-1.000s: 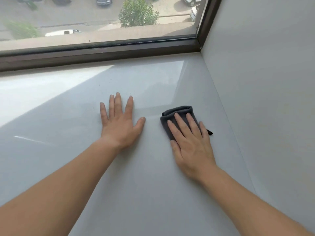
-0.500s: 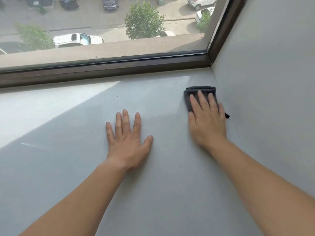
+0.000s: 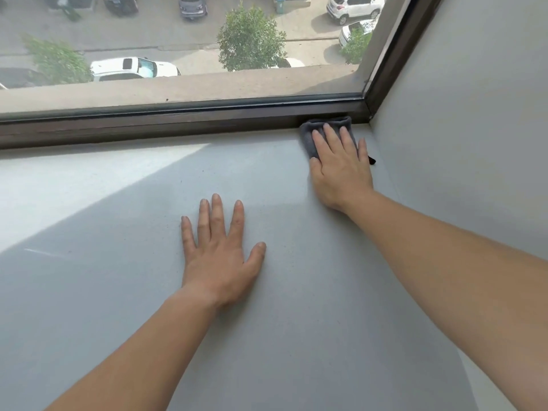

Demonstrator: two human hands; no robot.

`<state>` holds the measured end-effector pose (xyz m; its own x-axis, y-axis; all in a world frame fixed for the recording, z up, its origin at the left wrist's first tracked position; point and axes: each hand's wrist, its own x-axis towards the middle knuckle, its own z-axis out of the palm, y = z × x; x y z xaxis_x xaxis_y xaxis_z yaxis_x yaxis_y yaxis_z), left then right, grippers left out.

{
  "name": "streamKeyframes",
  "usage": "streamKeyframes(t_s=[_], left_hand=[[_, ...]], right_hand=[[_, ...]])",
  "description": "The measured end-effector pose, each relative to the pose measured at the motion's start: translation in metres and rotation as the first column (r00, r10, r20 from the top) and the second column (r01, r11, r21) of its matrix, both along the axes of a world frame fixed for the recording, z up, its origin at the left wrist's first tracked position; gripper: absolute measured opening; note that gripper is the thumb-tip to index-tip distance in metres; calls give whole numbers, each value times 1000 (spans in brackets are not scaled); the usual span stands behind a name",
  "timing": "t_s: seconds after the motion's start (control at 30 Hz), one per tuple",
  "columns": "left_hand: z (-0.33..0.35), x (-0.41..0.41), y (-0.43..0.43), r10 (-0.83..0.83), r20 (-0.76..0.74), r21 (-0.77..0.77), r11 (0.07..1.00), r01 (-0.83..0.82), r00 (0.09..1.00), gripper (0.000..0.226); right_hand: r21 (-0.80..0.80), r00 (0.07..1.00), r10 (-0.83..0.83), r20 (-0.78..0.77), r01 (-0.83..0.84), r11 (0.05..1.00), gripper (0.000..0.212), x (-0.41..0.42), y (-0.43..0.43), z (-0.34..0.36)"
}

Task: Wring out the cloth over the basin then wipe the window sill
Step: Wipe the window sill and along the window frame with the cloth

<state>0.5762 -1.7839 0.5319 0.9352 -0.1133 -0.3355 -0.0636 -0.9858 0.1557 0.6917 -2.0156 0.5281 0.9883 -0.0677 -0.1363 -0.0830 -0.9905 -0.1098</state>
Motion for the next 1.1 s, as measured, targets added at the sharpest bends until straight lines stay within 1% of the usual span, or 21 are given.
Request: streamKeyframes(t_s=[0.13,0.27,0.37,0.43,0.47,0.53,0.57,0.63,0.67,0.77,0.83,0.93,1.0,1.1], left_hand=[[0,1,0,-1,4,-15,1000,1,1000,80],[0,1,-2,-11,0,-14,1000,11,1000,81],[1,1,1,-23,1,-50,998,23,1000,80],[3,-5,6,-57,38,-97,993,61,998,78],[5,-13,8,-86,84,-111,989,95,993,75],[11,-45,10,-131,185,-168,972,163,974,66],[15,-68,9,-139,210,-217,959,184,968,62],[22,-124,9,-153,192,-296,933,206,969,61],[25,-152,11,-168,168,-310,926,214,971,62],[27,-218,25,-196,111,-279,935,220,974,64],[26,-246,38,-174,82,-262,946,190,981,64],[26,-269,61,-114,63,-251,960,127,991,65],[26,-275,75,-101,58,-247,962,113,993,66],[27,-280,93,-140,53,-262,953,149,989,66]], right_hand=[[-3,985,-172,14,172,985,60,-17,-20,2],[-16,986,-167,19,167,986,61,-73,-32,5],[-8,977,-213,20,213,977,62,-135,-26,4],[-4,972,-236,9,236,972,61,-184,-24,4],[-1,969,-245,9,245,969,61,-209,-24,5],[4,965,-262,12,262,965,62,-260,-24,6],[3,961,-275,6,275,961,63,-286,-23,7],[-6,952,-306,-9,306,952,65,-338,-18,6],[-10,946,-323,-12,323,946,65,-363,-16,5],[4,931,-365,-14,365,931,64,-417,-7,7],[9,925,-380,-17,380,925,64,-439,-1,6],[15,917,-399,-15,399,917,64,-460,15,6],[28,918,-395,-19,395,918,64,-470,31,8],[59,951,-307,-38,309,949,63,-480,72,11]])
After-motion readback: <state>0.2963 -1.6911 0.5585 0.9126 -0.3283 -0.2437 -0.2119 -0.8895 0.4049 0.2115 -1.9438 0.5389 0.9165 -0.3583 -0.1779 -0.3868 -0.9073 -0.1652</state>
